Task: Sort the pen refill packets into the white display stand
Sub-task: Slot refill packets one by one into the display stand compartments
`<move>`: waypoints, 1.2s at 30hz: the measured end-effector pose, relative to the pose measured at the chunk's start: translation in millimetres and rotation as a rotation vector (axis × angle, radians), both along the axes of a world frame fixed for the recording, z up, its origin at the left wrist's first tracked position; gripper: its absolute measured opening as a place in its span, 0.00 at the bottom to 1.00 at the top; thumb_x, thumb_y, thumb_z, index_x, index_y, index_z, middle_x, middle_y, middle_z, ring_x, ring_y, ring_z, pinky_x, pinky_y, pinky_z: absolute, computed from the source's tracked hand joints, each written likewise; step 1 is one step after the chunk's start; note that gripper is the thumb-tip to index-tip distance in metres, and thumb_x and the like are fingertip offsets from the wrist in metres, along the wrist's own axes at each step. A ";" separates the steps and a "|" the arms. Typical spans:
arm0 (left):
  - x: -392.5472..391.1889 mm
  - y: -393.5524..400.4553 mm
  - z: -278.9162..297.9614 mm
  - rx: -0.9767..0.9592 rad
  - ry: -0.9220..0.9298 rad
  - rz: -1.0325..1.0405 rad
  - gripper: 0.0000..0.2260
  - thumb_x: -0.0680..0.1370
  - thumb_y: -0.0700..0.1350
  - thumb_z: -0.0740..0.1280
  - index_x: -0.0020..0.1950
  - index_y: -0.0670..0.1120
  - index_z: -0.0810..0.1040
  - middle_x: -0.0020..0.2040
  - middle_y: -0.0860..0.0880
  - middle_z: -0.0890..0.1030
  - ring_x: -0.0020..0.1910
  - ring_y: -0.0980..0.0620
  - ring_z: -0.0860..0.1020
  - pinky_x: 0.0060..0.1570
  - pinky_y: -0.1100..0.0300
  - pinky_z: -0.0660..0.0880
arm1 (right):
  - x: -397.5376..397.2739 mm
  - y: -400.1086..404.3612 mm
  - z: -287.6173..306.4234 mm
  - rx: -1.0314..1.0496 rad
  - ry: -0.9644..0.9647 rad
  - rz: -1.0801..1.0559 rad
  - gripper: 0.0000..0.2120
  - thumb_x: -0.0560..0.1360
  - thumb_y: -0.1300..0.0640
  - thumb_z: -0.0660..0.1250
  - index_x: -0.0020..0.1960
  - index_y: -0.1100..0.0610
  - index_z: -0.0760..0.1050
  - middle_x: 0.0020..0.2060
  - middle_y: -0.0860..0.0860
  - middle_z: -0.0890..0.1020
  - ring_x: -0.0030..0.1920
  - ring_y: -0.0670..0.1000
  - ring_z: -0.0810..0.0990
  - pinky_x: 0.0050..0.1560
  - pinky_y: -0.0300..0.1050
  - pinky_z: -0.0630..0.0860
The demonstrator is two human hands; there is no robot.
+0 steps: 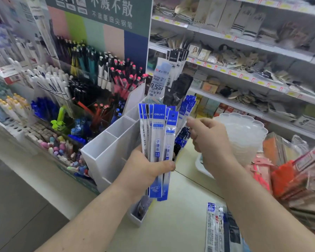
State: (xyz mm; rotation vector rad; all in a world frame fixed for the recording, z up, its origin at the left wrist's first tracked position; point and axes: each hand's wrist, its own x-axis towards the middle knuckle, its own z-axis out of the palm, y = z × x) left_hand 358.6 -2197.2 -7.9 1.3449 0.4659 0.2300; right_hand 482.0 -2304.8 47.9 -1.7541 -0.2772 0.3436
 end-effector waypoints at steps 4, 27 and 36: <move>14.9 -12.3 2.6 0.001 -0.054 -0.156 0.23 0.70 0.33 0.75 0.62 0.48 0.79 0.51 0.45 0.86 0.51 0.47 0.85 0.52 0.52 0.82 | -42.8 -32.8 -5.8 -0.178 0.083 0.191 0.20 0.65 0.44 0.80 0.52 0.48 0.77 0.36 0.48 0.80 0.30 0.42 0.76 0.30 0.35 0.72; 59.2 -13.8 -0.1 -0.060 0.116 -0.498 0.16 0.68 0.35 0.75 0.55 0.42 0.80 0.43 0.47 0.86 0.44 0.48 0.85 0.44 0.53 0.80 | -38.8 -76.5 -28.3 0.203 0.077 -0.168 0.11 0.70 0.45 0.65 0.39 0.51 0.79 0.29 0.46 0.80 0.29 0.47 0.78 0.33 0.44 0.75; 53.9 -11.2 2.9 -0.235 0.041 -0.585 0.21 0.68 0.33 0.69 0.61 0.44 0.80 0.54 0.38 0.84 0.51 0.39 0.84 0.47 0.46 0.83 | -45.0 -47.6 -41.9 0.159 0.075 -0.213 0.03 0.74 0.62 0.74 0.48 0.59 0.83 0.40 0.54 0.87 0.37 0.56 0.86 0.35 0.50 0.82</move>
